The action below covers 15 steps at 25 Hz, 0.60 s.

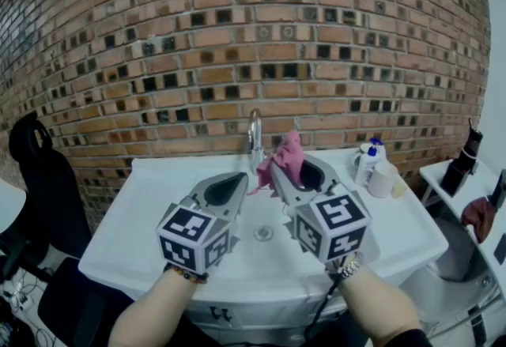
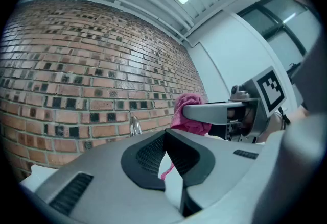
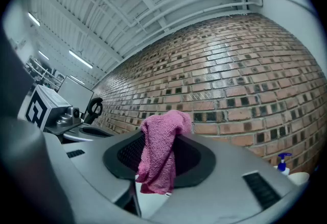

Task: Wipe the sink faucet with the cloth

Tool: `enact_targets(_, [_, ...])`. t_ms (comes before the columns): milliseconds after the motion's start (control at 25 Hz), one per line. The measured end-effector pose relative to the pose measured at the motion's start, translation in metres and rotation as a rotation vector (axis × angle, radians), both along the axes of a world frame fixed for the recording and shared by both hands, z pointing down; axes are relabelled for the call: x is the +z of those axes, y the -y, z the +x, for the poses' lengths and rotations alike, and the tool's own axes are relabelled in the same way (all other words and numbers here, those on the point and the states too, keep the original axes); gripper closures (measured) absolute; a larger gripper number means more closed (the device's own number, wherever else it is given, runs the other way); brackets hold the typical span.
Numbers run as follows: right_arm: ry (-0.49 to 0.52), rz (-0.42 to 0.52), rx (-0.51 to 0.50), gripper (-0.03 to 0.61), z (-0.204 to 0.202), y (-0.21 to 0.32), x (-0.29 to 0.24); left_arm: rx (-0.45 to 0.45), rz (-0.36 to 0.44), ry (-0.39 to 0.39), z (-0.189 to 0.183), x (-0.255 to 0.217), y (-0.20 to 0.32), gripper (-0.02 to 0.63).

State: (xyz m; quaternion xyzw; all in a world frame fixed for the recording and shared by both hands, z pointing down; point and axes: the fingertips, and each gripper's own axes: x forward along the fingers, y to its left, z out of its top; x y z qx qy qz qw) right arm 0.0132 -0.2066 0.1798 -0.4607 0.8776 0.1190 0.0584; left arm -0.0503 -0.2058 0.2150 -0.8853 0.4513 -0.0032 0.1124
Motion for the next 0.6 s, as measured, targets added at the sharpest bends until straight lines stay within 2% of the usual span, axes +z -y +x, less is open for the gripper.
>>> enact_targets(600, [-0.04, -0.005, -0.042, 0.433, -0.022, 0.098, -0.006, -0.046, -0.036, -0.019, -0.021, -0.001, 0.107, 0.611])
